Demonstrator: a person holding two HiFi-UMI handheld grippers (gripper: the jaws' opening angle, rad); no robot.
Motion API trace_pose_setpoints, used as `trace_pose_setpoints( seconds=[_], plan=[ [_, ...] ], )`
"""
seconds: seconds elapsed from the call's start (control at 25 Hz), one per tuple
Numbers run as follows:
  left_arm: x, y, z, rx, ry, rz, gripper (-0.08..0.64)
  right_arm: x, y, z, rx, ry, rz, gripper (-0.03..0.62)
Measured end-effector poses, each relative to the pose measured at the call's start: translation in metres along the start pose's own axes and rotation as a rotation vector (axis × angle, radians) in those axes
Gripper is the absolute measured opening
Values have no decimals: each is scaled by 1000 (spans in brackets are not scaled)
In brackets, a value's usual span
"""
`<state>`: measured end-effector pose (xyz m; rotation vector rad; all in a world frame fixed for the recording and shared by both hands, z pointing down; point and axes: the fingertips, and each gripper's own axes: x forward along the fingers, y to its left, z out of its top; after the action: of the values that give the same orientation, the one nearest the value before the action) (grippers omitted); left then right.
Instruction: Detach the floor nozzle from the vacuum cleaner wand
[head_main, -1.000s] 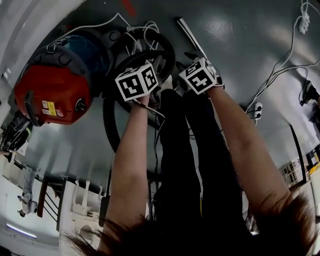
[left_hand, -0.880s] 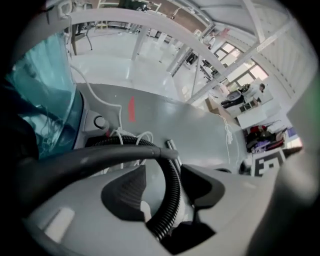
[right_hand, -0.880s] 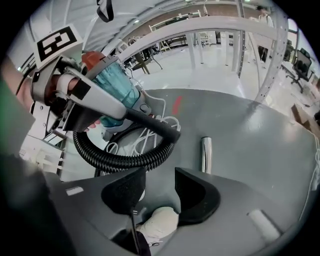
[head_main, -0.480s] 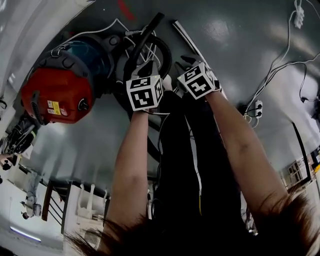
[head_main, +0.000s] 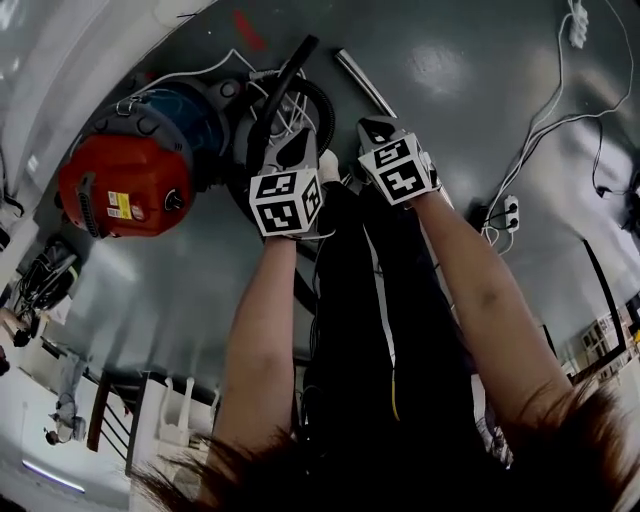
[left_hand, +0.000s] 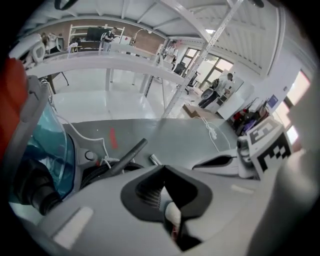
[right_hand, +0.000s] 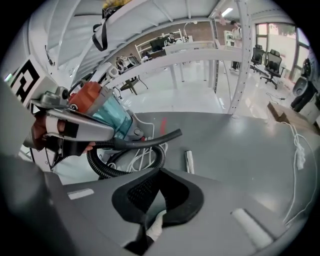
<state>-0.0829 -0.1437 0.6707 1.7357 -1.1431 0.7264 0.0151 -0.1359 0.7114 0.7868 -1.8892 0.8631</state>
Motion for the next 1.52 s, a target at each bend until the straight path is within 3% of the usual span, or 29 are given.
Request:
trace_pose_setpoints(
  seconds=[0.4, 0.88, 1.16, 1.52],
  plan=[
    [-65, -37, 27, 42, -51, -2, 9, -80, 21, 32, 89, -127, -21, -3],
    [-146, -88, 43, -12, -127, -37, 9, -180, 53, 51, 76, -202, -26, -3],
    [-180, -110, 41, 2, -107, -71, 11, -215, 67, 51, 122, -209, -28, -3],
    [-202, -126, 57, 24, -159, -94, 11, -243, 74, 65, 139, -266, -36, -3]
  ],
)
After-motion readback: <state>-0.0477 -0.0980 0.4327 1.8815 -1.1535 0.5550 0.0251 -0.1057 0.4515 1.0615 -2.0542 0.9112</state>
